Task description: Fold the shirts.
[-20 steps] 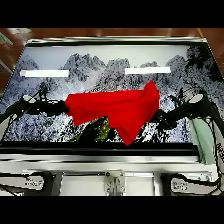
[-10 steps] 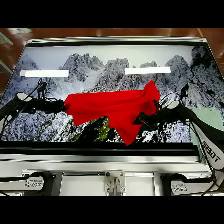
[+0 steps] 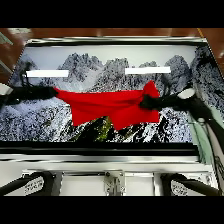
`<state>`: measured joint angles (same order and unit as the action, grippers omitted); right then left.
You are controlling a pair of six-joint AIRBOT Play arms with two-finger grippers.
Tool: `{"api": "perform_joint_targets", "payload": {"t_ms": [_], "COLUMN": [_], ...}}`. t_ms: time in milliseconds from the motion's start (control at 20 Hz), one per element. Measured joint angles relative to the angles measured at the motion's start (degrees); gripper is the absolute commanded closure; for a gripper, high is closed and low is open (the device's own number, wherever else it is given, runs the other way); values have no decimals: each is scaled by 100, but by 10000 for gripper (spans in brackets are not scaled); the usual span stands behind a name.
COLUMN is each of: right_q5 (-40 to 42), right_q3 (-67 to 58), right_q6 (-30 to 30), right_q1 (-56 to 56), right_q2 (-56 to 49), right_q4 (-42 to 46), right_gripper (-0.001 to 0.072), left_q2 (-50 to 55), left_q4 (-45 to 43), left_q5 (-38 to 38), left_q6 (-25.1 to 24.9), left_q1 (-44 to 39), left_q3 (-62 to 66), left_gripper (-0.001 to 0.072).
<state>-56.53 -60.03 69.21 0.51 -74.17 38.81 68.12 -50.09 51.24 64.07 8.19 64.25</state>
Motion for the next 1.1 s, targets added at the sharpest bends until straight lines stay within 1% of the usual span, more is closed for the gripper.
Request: {"api": "perform_joint_targets", "payload": {"t_ms": [150, 250, 450, 550, 750, 900, 1000, 1100], "right_q5": [179, 363, 568, 621, 697, 632, 313, -334], "right_q3": [-1220, -2164, -3639, -4070, -4393, -4472, -4494, -4463], "right_q6": [-295, -396, -212, -55, 122, 203, 238, 332], "right_q1": [356, 535, 669, 695, 715, 719, 719, 719], "right_q2": [1174, 1880, 2826, 3119, 3307, 3086, 2758, 2269], "right_q4": [-7, 350, 1309, 1582, 1978, 2201, 2277, 2363], "right_gripper": [658, 658, 658, 658, 657, 657, 657, 657], "left_q2": [-988, -1663, -2806, -3272, -3731, -3755, -3709, -3624], "left_q4": [2, 13, -55, -354, -1307, -1775, -1934, -2033], "left_q5": [2, -2, 0, 44, 560, 1228, 1541, 1718], "left_q6": [-20, 55, 549, 916, 1609, 1838, 1930, 1963], "left_q1": [0, 2, 0, 0, 0, -2, -2, -2], "left_q3": [1014, 1749, 2610, 2778, 2898, 2771, 2463, 1947], "left_gripper": [664, 664, 664, 664, 664, 663, 663, 663]}}
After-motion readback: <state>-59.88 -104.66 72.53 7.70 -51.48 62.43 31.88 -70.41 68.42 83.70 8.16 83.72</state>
